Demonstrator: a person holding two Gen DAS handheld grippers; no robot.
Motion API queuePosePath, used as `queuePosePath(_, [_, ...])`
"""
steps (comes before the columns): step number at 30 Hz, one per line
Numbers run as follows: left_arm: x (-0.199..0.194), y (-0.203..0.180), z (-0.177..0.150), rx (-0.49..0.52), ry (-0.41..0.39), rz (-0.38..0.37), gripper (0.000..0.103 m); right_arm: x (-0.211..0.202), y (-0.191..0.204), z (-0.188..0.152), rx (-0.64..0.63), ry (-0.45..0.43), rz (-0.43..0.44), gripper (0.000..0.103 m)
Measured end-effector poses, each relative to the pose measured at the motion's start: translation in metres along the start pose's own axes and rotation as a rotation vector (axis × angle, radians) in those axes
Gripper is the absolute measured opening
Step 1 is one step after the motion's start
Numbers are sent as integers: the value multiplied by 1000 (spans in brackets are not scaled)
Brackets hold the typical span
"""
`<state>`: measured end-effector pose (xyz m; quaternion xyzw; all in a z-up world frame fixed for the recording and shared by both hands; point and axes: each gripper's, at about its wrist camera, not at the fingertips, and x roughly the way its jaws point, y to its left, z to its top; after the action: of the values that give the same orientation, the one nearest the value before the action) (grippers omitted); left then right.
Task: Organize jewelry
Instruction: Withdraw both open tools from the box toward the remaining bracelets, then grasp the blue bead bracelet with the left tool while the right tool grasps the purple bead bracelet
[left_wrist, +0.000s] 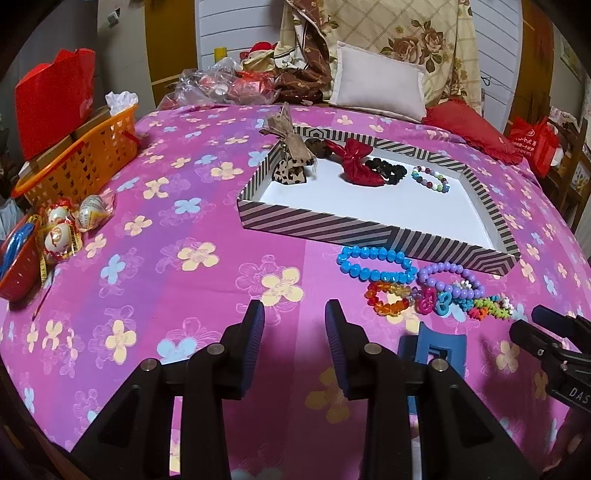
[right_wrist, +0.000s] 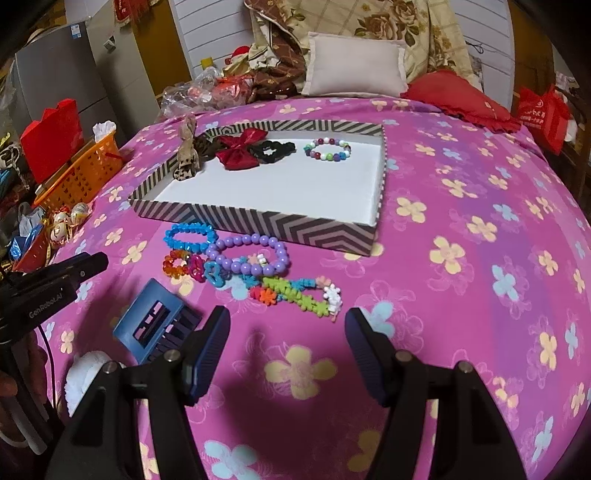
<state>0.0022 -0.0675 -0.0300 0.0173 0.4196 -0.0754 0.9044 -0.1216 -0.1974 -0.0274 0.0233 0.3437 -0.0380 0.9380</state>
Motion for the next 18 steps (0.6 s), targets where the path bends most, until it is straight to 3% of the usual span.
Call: queuePosePath(18, [7, 2, 3, 4, -12, 34, 31, 14, 12, 19, -28, -5, 12, 67])
